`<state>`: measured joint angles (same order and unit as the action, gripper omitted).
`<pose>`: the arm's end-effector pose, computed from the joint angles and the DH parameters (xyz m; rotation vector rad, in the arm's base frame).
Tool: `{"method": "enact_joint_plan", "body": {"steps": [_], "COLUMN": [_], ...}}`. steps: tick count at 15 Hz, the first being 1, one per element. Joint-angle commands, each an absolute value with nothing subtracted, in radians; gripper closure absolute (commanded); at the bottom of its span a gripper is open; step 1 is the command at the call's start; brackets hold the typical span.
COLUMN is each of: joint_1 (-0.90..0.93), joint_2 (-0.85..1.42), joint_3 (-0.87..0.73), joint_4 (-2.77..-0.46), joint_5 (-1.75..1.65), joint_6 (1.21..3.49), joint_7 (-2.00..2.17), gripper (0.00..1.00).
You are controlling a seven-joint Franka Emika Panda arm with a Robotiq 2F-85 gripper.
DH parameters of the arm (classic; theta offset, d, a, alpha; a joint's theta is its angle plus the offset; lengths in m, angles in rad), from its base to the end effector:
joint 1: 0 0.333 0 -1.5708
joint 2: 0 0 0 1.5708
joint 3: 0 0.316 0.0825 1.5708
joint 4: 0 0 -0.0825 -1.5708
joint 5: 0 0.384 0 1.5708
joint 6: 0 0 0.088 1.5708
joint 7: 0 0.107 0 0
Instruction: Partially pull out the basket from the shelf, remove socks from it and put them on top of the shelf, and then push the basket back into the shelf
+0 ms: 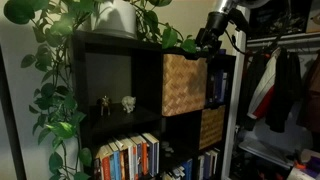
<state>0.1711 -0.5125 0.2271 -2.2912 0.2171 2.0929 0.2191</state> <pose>0.3870 0.1896 0.5695 -2.9351 -0.1295 -0.3928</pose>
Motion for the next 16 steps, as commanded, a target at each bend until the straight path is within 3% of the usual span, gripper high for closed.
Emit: {"method": "enact_joint_plan", "body": {"steps": [1,16], "joint_1": [0.176,0.111], "joint_2": [-0.511,-0.513], "joint_3": [0.223,0.201], "joint_4": [-2.289,-2.297], "joint_5": [0.214,0.097], "joint_6": [2.091,2.104], "joint_7": [0.222,0.217], "gripper": [0.00,0.00]}}
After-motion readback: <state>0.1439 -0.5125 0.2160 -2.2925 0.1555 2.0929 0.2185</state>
